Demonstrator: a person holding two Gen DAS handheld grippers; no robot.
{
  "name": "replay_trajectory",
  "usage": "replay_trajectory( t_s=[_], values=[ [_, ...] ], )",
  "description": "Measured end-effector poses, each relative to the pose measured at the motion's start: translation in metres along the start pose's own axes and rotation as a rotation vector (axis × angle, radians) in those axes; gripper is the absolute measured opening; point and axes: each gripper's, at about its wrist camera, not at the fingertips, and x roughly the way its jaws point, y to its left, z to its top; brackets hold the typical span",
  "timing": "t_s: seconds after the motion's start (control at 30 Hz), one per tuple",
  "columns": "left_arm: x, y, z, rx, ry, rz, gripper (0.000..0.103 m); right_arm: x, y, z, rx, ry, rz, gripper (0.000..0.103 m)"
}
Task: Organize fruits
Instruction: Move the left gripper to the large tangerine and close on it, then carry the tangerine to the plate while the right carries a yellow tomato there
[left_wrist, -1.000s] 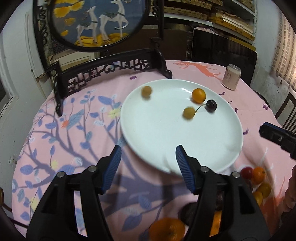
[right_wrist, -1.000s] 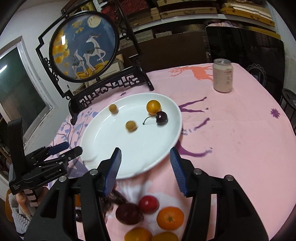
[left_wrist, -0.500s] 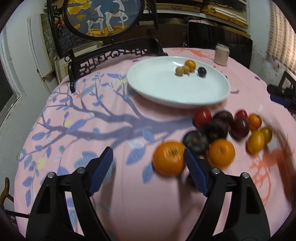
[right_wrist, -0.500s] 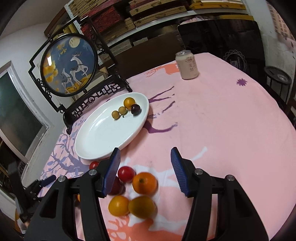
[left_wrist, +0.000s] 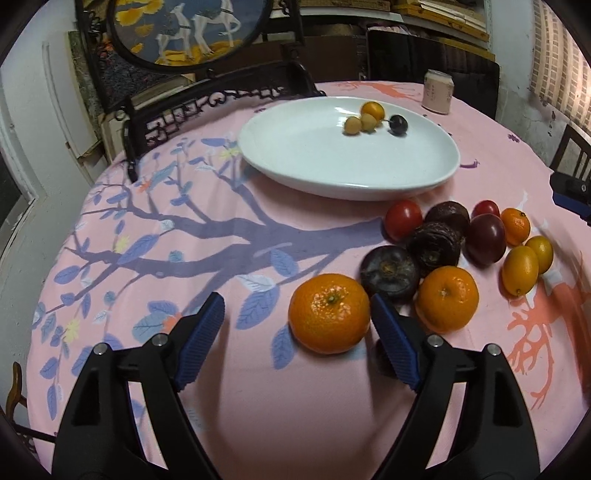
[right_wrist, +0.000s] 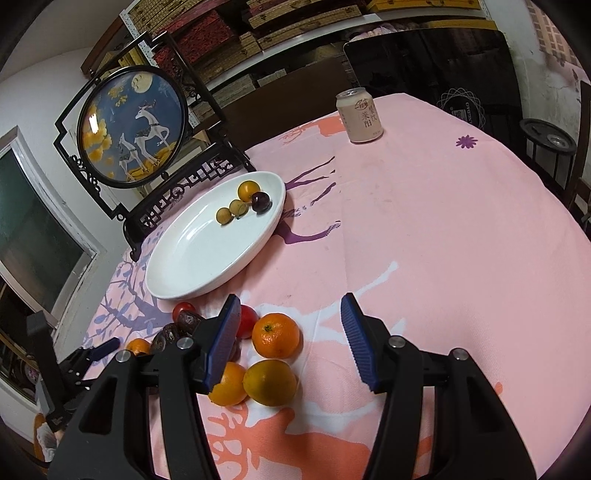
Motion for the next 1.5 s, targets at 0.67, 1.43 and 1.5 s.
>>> replay_trajectory(
  t_s=[0.67, 1.43, 1.5],
  values=[
    [-0.004, 0.006, -0.007, -0.038, 0.026, -0.101, 0.067, -0.004, 0.023, -0.044, -0.167, 0.088, -0.02, 0.057],
    [0.004, 0.026, -0.003, -0.122, 0.044, -0.061, 0.046, 0.01, 0.029, -0.051, -0.221, 0.123, -0.097, 0.048],
    [0.003, 0.022, -0.004, -0.098, 0.041, -0.04, 0.046, 0.011, 0.03, -0.051, -0.224, 0.123, -0.098, 0.047]
  ],
)
